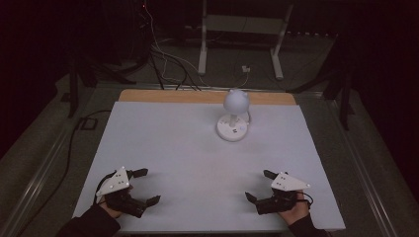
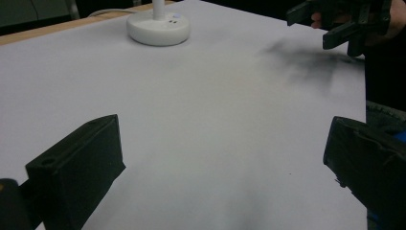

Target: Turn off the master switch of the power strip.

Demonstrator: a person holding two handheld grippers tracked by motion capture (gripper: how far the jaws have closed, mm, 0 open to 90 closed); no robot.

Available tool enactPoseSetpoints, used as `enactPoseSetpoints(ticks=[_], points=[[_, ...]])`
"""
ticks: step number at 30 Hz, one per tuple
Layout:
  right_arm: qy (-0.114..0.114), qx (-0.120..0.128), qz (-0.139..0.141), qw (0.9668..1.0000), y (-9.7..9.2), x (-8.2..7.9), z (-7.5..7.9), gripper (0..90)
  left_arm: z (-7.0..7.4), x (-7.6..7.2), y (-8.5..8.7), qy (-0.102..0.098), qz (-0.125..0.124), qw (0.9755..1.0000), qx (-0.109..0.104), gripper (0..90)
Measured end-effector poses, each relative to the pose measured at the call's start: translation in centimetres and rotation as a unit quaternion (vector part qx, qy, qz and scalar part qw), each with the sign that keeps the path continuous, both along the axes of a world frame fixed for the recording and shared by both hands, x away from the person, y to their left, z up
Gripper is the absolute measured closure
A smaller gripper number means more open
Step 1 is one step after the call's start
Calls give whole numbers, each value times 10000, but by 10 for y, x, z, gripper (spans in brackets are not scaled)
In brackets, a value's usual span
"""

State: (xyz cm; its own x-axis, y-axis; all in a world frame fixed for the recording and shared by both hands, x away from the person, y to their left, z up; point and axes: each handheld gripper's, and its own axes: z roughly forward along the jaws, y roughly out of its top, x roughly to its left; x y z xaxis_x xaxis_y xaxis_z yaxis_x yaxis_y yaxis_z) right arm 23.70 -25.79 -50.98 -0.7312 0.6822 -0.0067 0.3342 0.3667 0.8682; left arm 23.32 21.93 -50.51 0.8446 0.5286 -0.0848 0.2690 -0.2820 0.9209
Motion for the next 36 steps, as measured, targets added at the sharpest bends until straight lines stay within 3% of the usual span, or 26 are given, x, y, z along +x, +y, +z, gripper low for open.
enactPoseSetpoints(ticks=[7,18,36], points=[[165,-118,192,9996,6,-2,3,0,0,0,0,-26,19,10000,5,4],[289,35,317,9991,15,-5,19,0,0,1,1,-9,58,10000,-12,4],[87,207,326,9992,17,10,54,4,0,1,1,-6,81,10000,1,5]])
